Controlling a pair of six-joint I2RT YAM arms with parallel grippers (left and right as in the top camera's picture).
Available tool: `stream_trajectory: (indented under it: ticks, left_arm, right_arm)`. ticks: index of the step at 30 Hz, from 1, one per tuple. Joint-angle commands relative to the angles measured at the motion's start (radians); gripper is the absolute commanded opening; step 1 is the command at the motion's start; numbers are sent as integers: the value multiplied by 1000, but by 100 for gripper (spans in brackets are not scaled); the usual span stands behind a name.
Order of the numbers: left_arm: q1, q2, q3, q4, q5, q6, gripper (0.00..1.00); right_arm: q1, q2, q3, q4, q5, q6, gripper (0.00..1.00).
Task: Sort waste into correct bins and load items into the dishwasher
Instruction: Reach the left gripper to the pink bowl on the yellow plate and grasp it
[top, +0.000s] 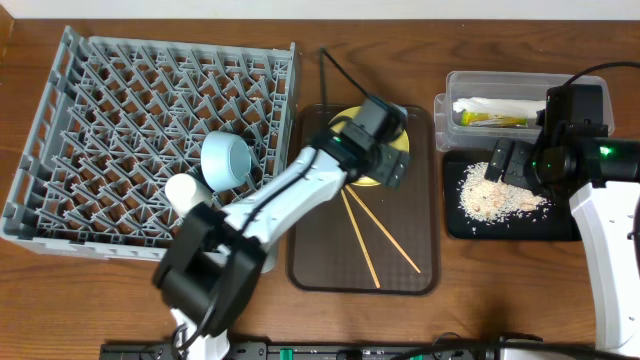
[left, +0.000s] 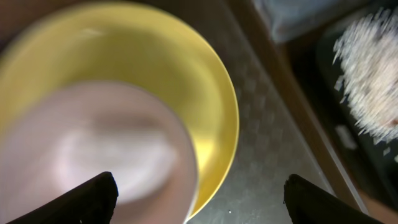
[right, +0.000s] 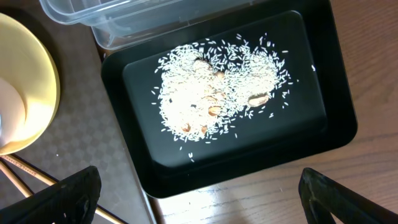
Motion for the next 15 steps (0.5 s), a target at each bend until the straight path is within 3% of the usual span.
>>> stream_trajectory:
  ticks: [1,6,12,15]
  left_arm:
    - [-13,51,11,-2,-17,31,86]
    - [-19,109,11,-3,-17,31,66]
    - [-18,115,11,-5,-80,31,30]
    - [-18,115,11,-7,-89,31,21]
  right_arm:
    - [-4,-5,14,-4,18,10,99]
    - [-4,-5,14,-8,18,10,99]
    - [-4,-5,14,-11,18,3,99]
    - [-4,-5,14,-11,18,3,99]
